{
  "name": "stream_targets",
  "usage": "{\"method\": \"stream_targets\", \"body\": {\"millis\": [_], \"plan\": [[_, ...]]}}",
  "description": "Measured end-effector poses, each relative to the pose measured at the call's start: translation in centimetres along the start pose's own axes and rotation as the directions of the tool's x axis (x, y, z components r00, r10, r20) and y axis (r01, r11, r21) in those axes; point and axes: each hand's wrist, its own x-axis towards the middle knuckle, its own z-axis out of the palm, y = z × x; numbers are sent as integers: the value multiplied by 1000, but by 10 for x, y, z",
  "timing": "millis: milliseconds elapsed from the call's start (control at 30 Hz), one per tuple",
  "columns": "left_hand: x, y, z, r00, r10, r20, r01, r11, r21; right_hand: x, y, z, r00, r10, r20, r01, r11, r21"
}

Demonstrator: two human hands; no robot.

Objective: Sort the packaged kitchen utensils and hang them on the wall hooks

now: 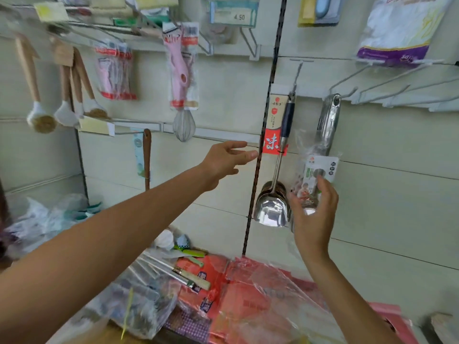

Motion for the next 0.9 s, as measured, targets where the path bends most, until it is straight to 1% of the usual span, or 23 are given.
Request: {"method": "stream_targets", "body": {"millis": [100,167,233,300,433,533,567,600,667,700,767,833,900], "plan": [[-21,1,-36,999,-11,-32,11,1000,6,-16,-32,31,995,-67,72,64,997,37],[-41,2,-67,998,-15,-57,17,999,31,-32,-55,59,982,-122,146,114,992,62],[-66,2,-105,993,-17,-116,25,997,68,-56,-80,92,956,-160,247,139,985,100],[-95,0,-149,978,-24,-206,46,994,104,-86,-109,128,920,-185,346,140,979,151],[-173,-5,-248,918,-53,-393,138,972,192,-157,-170,203,845,-251,472,120,950,289],[-247,-7,-319,846,-44,-532,250,913,323,-217,-220,251,777,-339,530,136,913,385],[-273,-9,-340,815,-20,-579,304,865,399,-238,-238,264,749,-370,549,141,899,414],[-299,-11,-359,788,8,-616,379,782,494,-259,-257,274,720,-394,571,135,887,441],[-355,-19,-395,737,56,-673,537,555,635,-301,-293,288,658,-430,618,113,868,483],[-384,-26,-411,717,72,-693,591,465,659,-322,-310,294,623,-450,640,105,859,502],[-439,-38,-439,678,65,-732,674,343,655,-360,-340,304,560,-484,672,86,841,534],[-491,-51,-461,647,34,-762,733,246,634,-396,-366,311,503,-508,699,57,827,559],[-538,-64,-478,618,3,-786,772,188,608,-430,-387,317,434,-523,733,35,823,566]]}}
